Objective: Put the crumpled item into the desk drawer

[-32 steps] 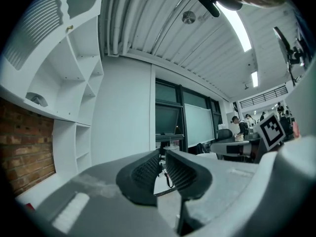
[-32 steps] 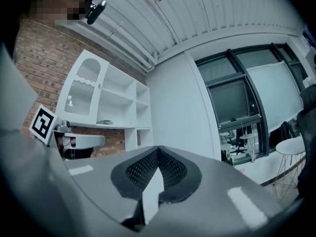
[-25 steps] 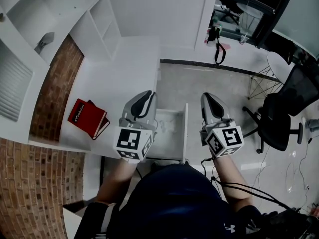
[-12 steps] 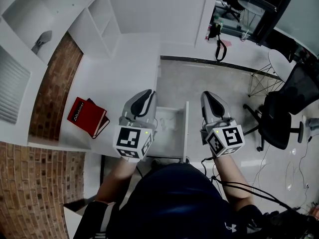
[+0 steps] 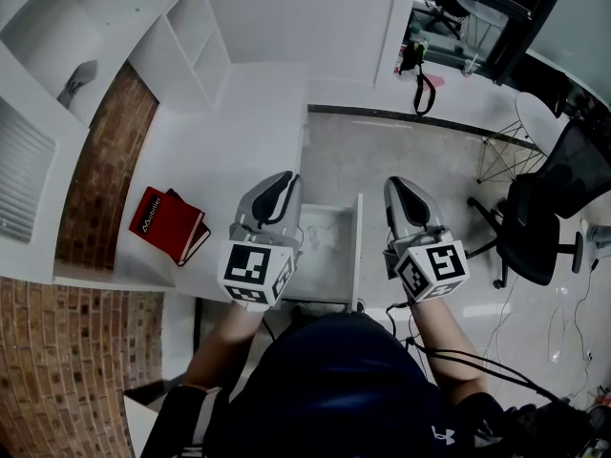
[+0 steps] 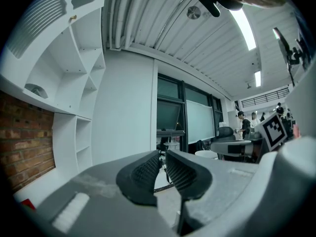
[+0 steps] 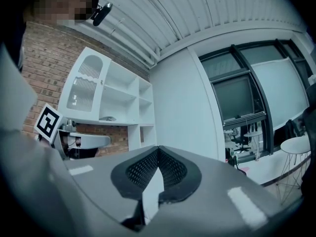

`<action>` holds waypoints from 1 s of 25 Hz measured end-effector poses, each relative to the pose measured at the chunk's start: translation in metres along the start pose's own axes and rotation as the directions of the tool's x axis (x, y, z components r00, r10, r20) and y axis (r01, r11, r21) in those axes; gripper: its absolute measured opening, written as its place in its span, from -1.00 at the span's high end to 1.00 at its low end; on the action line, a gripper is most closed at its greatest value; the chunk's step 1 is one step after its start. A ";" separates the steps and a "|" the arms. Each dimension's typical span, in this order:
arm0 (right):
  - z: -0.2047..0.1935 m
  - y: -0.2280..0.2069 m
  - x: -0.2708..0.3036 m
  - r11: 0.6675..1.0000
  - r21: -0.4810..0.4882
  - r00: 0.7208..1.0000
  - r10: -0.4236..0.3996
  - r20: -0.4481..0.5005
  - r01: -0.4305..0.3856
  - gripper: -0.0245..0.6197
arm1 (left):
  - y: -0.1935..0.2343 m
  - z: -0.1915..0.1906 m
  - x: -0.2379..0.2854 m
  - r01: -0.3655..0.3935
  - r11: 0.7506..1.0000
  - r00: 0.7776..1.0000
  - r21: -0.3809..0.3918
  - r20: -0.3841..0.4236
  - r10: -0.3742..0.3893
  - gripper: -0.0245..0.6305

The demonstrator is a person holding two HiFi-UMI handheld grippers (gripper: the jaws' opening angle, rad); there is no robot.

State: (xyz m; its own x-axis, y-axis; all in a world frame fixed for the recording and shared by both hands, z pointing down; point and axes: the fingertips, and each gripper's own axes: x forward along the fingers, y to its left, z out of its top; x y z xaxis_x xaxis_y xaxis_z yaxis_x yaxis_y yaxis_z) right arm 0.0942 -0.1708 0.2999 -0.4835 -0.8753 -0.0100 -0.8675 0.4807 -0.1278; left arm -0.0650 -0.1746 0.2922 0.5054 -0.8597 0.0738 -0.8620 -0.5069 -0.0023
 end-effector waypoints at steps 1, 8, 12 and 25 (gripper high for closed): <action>-0.001 0.000 0.000 1.000 0.002 1.000 0.001 -0.001 -0.001 0.92 | 0.000 -0.001 0.000 0.000 1.000 1.000 0.000 -0.002 0.000 0.78; -0.009 -0.005 -0.003 1.000 0.025 1.000 0.000 -0.012 0.000 0.92 | -0.003 -0.009 0.002 0.001 1.000 1.000 -0.005 -0.022 -0.001 0.78; -0.009 -0.007 -0.005 1.000 0.029 1.000 -0.003 -0.013 0.004 0.92 | -0.005 -0.011 0.003 0.002 1.000 1.000 -0.011 -0.028 -0.002 0.79; -0.012 -0.010 -0.007 0.999 0.036 1.000 -0.010 -0.016 0.010 0.92 | -0.010 -0.016 0.008 0.017 1.000 0.999 -0.015 -0.039 -0.018 0.79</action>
State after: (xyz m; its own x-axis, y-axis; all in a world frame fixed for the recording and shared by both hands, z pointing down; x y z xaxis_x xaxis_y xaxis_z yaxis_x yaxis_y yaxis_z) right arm 0.1052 -0.1687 0.3135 -0.4768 -0.8790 0.0067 -0.8676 0.4694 -0.1640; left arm -0.0534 -0.1751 0.3089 0.5189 -0.8473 0.1131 -0.8536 -0.5208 0.0143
